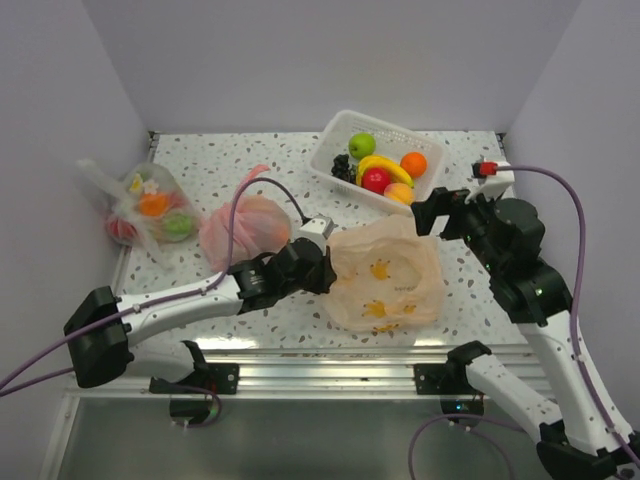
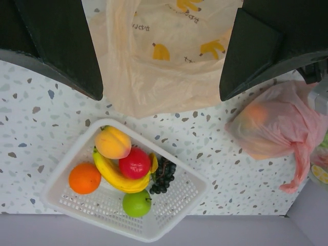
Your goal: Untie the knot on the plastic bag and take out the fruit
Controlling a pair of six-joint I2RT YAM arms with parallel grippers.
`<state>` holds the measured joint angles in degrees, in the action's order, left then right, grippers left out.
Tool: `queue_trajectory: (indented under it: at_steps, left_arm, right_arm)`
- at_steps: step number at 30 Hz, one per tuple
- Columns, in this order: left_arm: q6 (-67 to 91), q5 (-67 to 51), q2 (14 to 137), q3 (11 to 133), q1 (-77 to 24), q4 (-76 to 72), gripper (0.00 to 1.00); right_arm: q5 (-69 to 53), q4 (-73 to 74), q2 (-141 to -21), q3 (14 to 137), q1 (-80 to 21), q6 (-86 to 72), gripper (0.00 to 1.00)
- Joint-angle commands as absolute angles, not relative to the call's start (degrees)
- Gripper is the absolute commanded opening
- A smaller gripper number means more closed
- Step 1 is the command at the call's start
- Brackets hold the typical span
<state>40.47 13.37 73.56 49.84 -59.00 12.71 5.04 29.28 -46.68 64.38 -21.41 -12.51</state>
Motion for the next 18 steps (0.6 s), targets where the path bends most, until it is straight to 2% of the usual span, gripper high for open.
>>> queue_trajectory:
  at_steps: [1, 3, 5, 6, 9, 10, 11, 12, 15, 18]
  left_arm:
    - [39.02, 9.94, 75.23, 50.89, -59.59, 6.59, 0.13]
    - [39.72, 9.58, 75.15, 49.93, -60.2, 6.85, 0.17]
    - [40.95, 9.75, 73.31, 47.38, -60.64, 6.77, 0.27]
    - [41.31, 9.76, 72.52, 46.42, -60.73, 6.77, 0.39]
    - [42.36, 9.49, 68.48, 42.63, -60.91, 7.47, 0.55]
    - [42.71, 9.49, 67.25, 41.58, -60.91, 7.99, 0.68]
    - [42.89, 9.58, 66.02, 41.22, -60.91, 8.69, 0.74]
    - [42.98, 10.19, 63.48, 41.05, -60.91, 10.44, 0.84]
    - [43.59, 12.38, 58.81, 42.27, -60.91, 15.98, 0.96]
    - [43.94, 16.33, 55.64, 46.22, -60.82, 23.45, 1.0]
  right_arm:
    - [7.65, 33.13, -42.11, 63.28, -21.36, -11.86, 0.99]
    - [6.77, 35.24, -40.27, 63.37, -21.36, -12.3, 0.99]
    - [5.98, 37.52, -39.29, 63.81, -21.36, -12.74, 0.99]
    - [5.54, 38.23, -38.59, 63.9, -21.36, -12.83, 0.99]
    - [3.96, 40.95, -37.71, 63.81, -21.36, -13.18, 0.99]
    - [3.26, 41.57, -37.18, 63.63, -21.44, -13.36, 0.99]
    - [3.08, 42.7, -36.83, 63.63, -21.36, -13.36, 0.99]
    - [2.99, 43.24, -36.39, 63.55, -21.36, -13.45, 0.99]
    - [4.56, 45.0, -34.55, 64.07, -21.36, -13.62, 0.99]
    - [10.62, 46.58, -32.09, 65.47, -21.36, -13.8, 0.99]
